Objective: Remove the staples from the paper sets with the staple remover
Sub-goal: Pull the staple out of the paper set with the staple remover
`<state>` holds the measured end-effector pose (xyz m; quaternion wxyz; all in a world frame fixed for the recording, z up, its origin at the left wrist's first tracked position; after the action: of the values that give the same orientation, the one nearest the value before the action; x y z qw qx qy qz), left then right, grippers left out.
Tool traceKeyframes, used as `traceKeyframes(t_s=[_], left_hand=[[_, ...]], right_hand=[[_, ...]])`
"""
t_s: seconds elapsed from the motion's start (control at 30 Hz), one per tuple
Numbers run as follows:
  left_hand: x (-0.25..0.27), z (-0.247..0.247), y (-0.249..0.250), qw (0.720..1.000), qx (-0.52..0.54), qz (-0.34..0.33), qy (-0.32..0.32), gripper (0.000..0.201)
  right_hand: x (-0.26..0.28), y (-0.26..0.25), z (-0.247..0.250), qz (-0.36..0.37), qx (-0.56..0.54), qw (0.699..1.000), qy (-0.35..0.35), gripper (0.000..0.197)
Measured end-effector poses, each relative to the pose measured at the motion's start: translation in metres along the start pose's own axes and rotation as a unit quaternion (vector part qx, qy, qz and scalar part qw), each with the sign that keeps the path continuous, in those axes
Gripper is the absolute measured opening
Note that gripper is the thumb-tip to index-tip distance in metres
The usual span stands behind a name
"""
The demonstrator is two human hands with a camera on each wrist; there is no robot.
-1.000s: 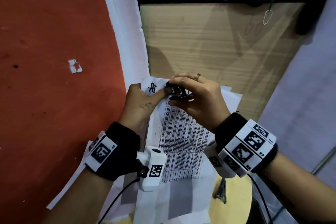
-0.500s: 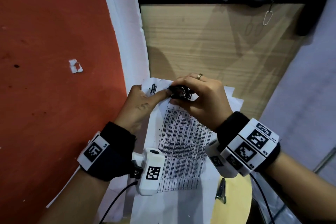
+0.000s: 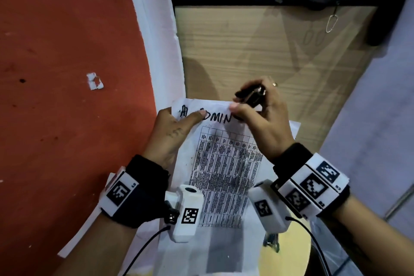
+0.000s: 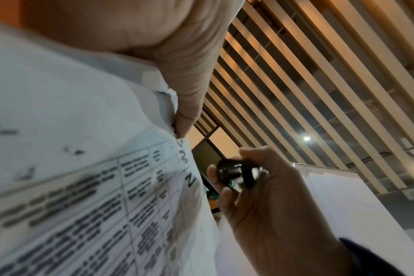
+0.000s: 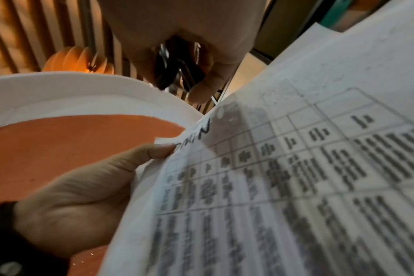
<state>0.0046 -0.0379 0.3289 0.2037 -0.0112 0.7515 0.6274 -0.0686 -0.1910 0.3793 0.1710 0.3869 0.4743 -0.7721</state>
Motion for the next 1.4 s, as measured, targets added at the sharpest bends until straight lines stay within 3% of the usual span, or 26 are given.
traceKeyframes(t_s=[0.1, 0.23, 0.33, 0.47, 0.57, 0.7, 0.8, 0.9, 1.0, 1.17, 1.27, 1.33, 1.4], left_hand=[[0.001, 0.0, 0.001, 1.0, 0.01, -0.013, 0.018, 0.014], [0.004, -0.004, -0.001, 0.999, 0.01, -0.031, 0.031, 0.011], [0.005, -0.005, -0.003, 0.998, -0.013, -0.05, 0.04, 0.024], [0.008, -0.004, -0.003, 0.995, -0.06, -0.069, 0.043, 0.042], [0.006, -0.003, -0.002, 0.994, -0.076, -0.065, 0.05, 0.037], [0.005, -0.002, -0.002, 0.996, -0.047, -0.045, 0.057, 0.005], [0.005, -0.002, -0.006, 0.997, -0.015, -0.03, 0.071, 0.021], [0.004, 0.001, -0.01, 0.995, -0.005, -0.01, 0.099, 0.02], [0.003, 0.002, -0.017, 0.994, -0.002, 0.005, 0.113, 0.022], [0.006, -0.002, -0.031, 0.993, 0.036, 0.033, 0.111, 0.012], [0.002, -0.004, -0.036, 0.994, 0.057, 0.033, 0.092, 0.02], [0.0, -0.004, -0.038, 0.996, 0.05, 0.031, 0.069, 0.021], [-0.001, -0.005, -0.038, 0.997, 0.054, 0.031, 0.042, 0.004]], right_hand=[[0.007, 0.017, -0.009, -0.109, -0.031, 0.993, 0.029, 0.011], [0.02, 0.038, -0.041, -0.265, -0.106, 0.958, -0.036, 0.02], [0.022, 0.043, -0.049, -0.319, -0.178, 0.93, -0.036, 0.017], [0.021, 0.041, -0.05, -0.337, -0.193, 0.921, -0.031, 0.016], [0.017, 0.039, -0.047, -0.319, -0.167, 0.933, -0.026, 0.02], [0.01, 0.033, -0.045, -0.222, -0.067, 0.973, -0.009, 0.018], [0.011, 0.019, -0.045, -0.115, 0.102, 0.988, 0.008, 0.017], [0.015, 0.003, -0.05, -0.005, 0.229, 0.973, 0.01, 0.024], [0.021, -0.005, -0.059, 0.092, 0.336, 0.937, -0.017, 0.024], [0.024, -0.005, -0.063, 0.204, 0.415, 0.886, -0.046, 0.026], [0.02, 0.005, -0.063, 0.181, 0.4, 0.895, -0.084, 0.026], [0.014, 0.016, -0.058, 0.096, 0.313, 0.94, -0.097, 0.027], [0.008, 0.032, -0.053, -0.011, 0.192, 0.976, -0.099, 0.028]])
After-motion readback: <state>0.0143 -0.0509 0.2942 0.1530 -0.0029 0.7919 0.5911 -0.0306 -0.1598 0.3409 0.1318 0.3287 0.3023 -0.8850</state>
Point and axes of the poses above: each hand's wrist, its own x-axis away from the middle knuckle, its own z-axis out of the back of the hand, y = z × x, the point moved 7 cm from there along -x, towards the middle knuckle, and after that the axes turned 5 degrees about -y, right-handed, at the moved point
